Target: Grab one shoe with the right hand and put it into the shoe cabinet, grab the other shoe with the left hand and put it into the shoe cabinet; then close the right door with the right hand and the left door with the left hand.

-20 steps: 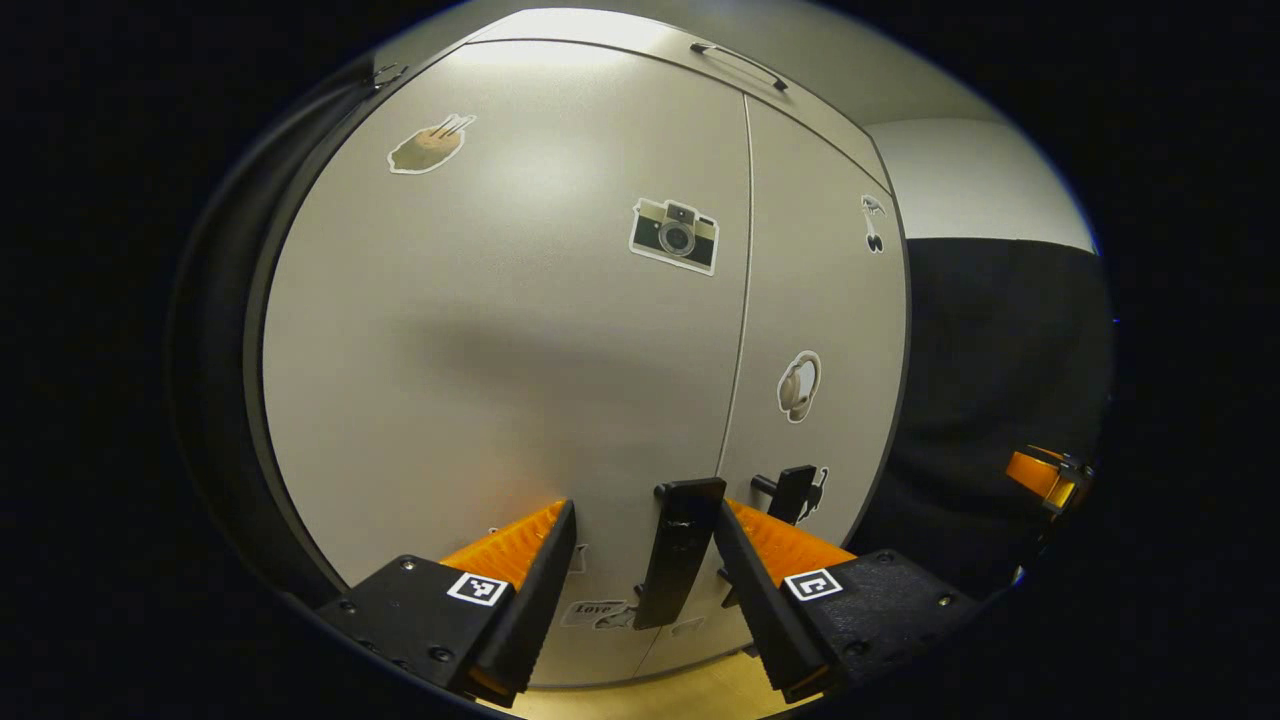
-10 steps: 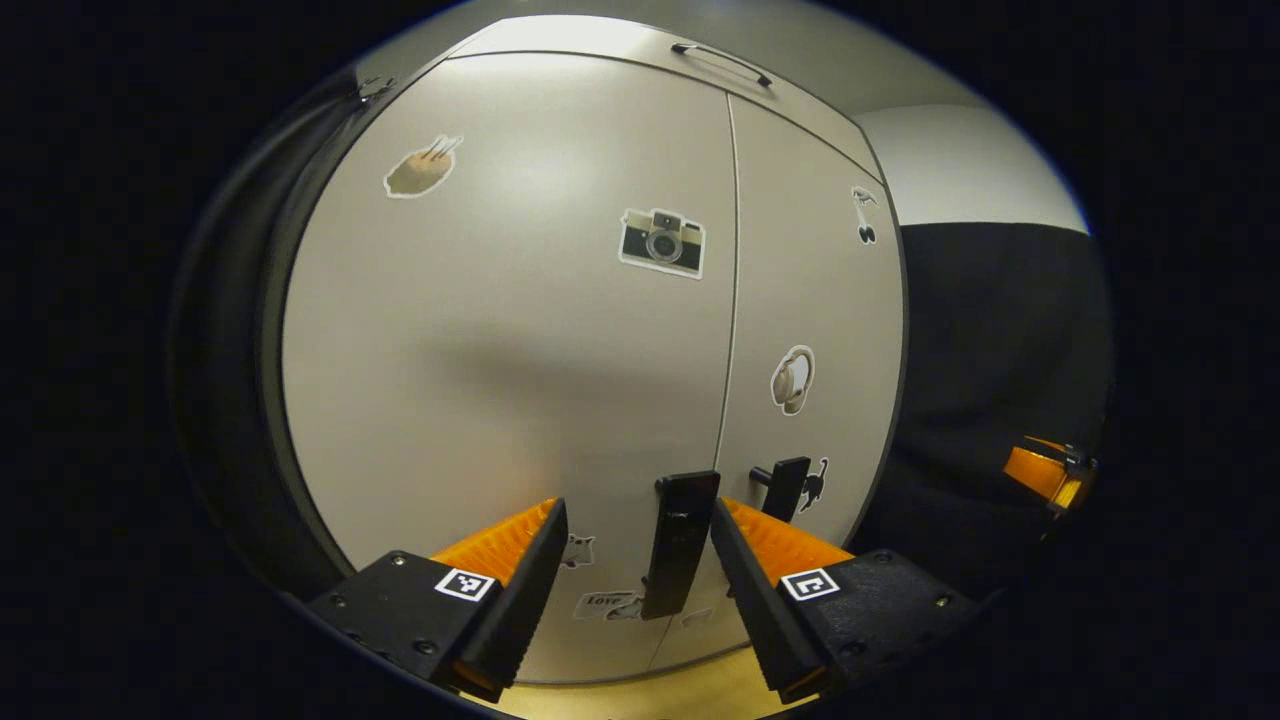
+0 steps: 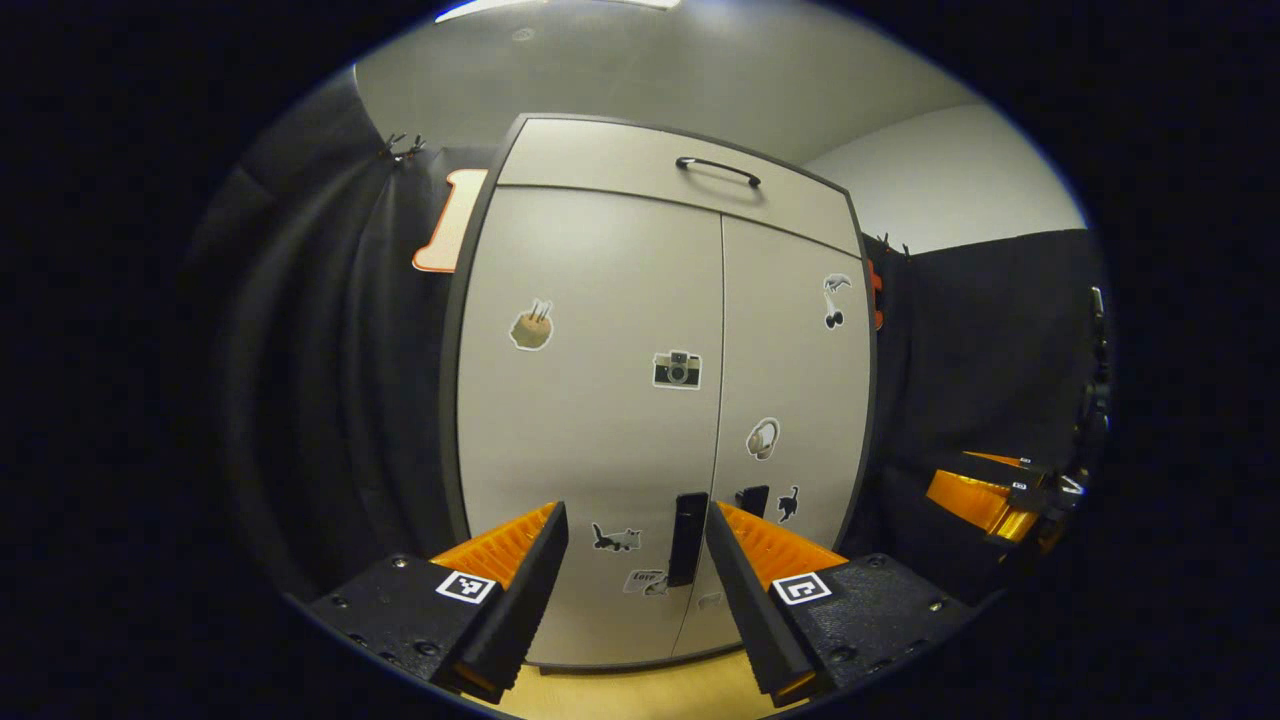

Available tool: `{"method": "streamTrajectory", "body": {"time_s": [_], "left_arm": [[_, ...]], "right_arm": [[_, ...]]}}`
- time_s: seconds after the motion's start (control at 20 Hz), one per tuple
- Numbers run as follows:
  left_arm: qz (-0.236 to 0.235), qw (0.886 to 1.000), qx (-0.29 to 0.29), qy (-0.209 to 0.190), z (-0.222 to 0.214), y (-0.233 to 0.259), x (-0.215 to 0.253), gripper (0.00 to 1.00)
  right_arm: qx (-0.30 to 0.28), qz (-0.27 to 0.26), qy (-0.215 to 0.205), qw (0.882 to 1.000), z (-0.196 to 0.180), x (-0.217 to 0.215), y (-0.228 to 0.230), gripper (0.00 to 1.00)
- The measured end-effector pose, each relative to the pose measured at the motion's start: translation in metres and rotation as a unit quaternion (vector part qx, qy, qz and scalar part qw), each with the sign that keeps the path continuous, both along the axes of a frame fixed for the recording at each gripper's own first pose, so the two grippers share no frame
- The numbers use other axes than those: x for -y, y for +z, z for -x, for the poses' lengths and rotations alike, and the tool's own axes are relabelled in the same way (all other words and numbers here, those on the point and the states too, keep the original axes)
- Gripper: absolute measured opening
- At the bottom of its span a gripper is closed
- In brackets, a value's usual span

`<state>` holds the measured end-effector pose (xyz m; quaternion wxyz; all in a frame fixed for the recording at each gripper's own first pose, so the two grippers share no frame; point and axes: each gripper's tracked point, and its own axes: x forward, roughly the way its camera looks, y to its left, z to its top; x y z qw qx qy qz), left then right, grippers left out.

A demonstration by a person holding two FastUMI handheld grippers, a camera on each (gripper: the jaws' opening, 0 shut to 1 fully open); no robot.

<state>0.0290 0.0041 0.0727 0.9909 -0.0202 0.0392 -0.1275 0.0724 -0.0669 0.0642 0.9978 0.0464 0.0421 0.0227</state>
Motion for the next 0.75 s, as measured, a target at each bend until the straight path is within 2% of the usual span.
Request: {"method": "streamTrajectory", "body": {"time_s": [0.2, 0.5, 0.75], "left_arm": [[-0.005, 1.000, 0.016, 0.016, 0.033, 0.018, -0.010, 0.86], [-0.002, 1.000, 0.026, 0.017, 0.063, 0.029, -0.007, 0.85], [-0.002, 0.999, 0.030, 0.012, 0.068, 0.030, -0.002, 0.86]], "right_arm": [[0.015, -0.005, 0.028, 0.999, 0.010, -0.033, 0.023, 1.00], [0.036, -0.002, 0.026, 0.999, 0.027, -0.047, 0.045, 0.97], [0.043, 0.005, 0.020, 0.999, 0.038, -0.047, 0.050, 1.00]]}}
